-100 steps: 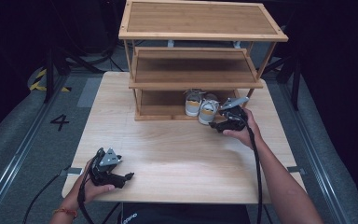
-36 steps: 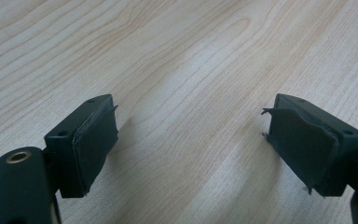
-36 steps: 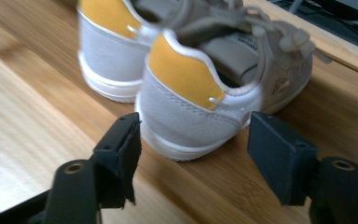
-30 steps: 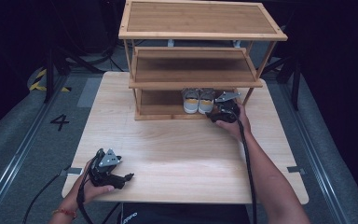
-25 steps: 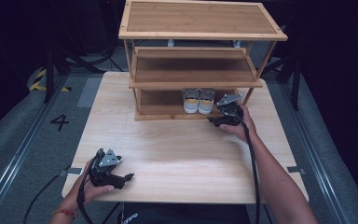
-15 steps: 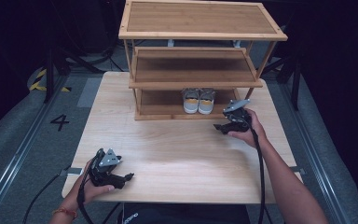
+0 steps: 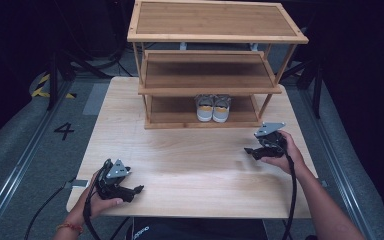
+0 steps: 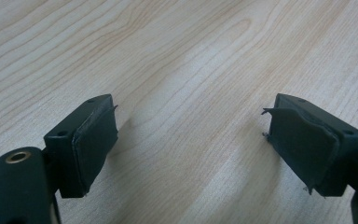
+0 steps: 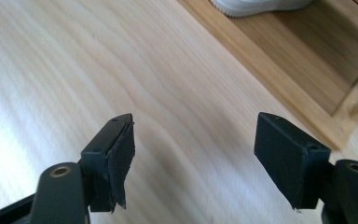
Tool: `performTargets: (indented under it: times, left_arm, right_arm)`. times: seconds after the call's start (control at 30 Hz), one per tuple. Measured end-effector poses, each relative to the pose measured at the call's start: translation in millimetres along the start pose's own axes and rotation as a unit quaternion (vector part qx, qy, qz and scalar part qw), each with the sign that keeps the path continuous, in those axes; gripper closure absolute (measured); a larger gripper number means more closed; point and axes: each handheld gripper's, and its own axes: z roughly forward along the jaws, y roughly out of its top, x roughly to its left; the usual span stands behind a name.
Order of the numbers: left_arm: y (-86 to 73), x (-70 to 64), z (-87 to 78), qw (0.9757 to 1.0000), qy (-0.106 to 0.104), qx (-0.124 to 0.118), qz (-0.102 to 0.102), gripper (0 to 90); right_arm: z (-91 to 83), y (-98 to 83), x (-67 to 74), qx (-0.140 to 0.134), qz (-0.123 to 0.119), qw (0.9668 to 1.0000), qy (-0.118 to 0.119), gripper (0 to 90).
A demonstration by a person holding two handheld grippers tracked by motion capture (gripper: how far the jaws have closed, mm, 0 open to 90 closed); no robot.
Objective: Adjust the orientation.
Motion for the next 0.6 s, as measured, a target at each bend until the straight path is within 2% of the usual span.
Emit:
performTargets:
  times: [0.37, 0.6]
  left_arm:
    - [0.4, 0.5, 0.4, 1.0000, -0.002, 0.000, 0.001, 15.6]
    - [0.4, 0.3, 0.3, 1.0000, 0.000, 0.000, 0.000, 15.6]
  right_arm:
    - [-27.3, -36.8, 10.3, 0.000, 0.007, 1.0000, -0.006, 29.2]
    - [-37.8, -58.8, 11.5, 0.000, 0.014, 0.9999, -0.006, 28.6]
